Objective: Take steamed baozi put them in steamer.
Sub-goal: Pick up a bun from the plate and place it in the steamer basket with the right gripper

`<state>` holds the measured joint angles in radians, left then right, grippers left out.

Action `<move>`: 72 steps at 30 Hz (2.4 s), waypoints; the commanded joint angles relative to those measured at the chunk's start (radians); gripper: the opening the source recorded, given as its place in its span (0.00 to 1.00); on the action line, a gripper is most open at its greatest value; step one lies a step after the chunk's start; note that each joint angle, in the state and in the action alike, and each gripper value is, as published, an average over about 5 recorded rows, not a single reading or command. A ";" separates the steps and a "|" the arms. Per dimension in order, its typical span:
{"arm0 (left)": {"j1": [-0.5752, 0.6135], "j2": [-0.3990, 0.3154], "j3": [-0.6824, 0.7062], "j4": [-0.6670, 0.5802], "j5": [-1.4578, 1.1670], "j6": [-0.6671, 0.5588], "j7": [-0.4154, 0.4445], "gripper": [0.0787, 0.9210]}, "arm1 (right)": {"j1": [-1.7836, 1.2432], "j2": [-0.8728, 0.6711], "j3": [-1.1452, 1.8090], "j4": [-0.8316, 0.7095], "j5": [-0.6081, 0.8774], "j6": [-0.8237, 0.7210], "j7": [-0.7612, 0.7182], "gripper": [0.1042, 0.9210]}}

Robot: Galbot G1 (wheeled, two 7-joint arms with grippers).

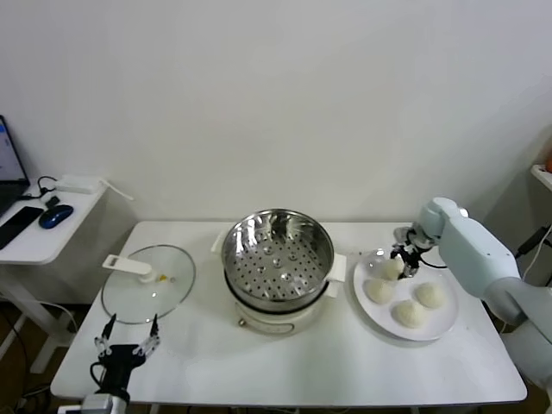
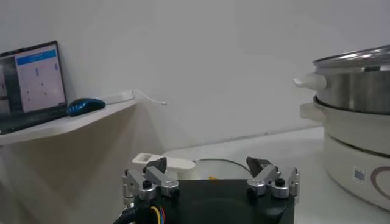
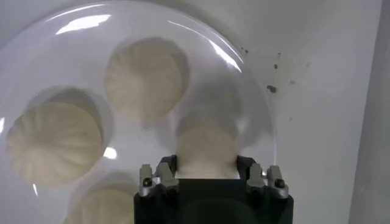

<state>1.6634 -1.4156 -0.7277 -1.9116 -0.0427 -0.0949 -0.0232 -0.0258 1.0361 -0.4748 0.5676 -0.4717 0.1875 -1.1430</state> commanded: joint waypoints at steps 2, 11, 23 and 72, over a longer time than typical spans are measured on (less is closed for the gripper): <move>0.002 -0.001 -0.001 -0.001 0.001 -0.001 -0.001 0.88 | 0.012 -0.039 -0.033 0.093 0.040 0.003 -0.003 0.66; 0.002 -0.006 -0.003 -0.001 0.004 -0.003 -0.001 0.88 | 0.155 -0.209 -0.254 0.450 0.201 -0.006 -0.019 0.66; -0.001 -0.009 0.003 -0.009 0.021 -0.001 0.001 0.88 | 0.556 -0.337 -0.538 0.870 0.283 0.073 -0.028 0.66; 0.003 0.014 0.000 -0.023 0.072 0.009 0.008 0.88 | 0.260 0.351 -0.445 0.489 -0.316 0.368 0.047 0.70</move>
<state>1.6655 -1.4028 -0.7275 -1.9364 0.0290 -0.0852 -0.0148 0.2845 1.3391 -0.9501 1.1252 -0.6934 0.5152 -1.0995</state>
